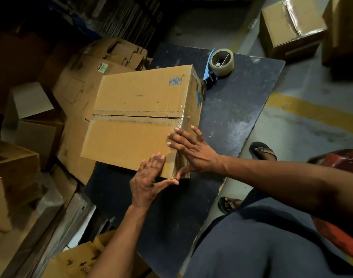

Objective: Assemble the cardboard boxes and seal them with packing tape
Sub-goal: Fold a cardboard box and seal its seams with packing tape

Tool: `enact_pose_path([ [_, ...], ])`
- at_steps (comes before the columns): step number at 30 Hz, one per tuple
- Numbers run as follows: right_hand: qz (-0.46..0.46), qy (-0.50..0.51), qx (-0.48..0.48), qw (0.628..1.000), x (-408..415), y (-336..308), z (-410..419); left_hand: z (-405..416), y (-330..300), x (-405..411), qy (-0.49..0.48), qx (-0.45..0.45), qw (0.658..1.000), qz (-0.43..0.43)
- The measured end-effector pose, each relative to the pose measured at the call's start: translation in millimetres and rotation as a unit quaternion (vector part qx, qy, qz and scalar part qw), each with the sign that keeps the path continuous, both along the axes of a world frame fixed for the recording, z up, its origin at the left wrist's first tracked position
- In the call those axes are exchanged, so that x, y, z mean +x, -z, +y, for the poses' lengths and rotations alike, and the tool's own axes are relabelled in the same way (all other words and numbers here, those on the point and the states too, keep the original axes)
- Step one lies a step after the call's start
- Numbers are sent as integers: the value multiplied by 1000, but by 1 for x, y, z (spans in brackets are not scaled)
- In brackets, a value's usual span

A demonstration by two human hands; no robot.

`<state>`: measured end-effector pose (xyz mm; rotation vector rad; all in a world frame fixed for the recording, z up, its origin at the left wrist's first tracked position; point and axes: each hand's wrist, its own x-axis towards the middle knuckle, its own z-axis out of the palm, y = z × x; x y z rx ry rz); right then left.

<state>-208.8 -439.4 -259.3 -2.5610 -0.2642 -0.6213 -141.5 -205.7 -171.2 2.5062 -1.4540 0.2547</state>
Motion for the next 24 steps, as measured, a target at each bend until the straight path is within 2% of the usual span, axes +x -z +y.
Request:
enact_pose_path([
  [4,-1,4,-6,1000,1,3,2,4,10,-2,10,13,999,-30],
  [8,-19,19,35,999,-1,-5,-3,0,11,-12,-3,35,997,-63],
  [10,-21,37,10,999,0,-6,0,-4,19,-22,-17,36,995,-87],
  [14,-36,50,4,998,-3,-5,2,-7,30,-30,-49,17,996,-77],
  [19,-54,35,-45,997,-2,-9,-8,-5,27,-28,-11,33,994,-104],
  [24,-37,35,-85,995,-4,-15,-9,-11,35,-35,-37,29,992,-121],
])
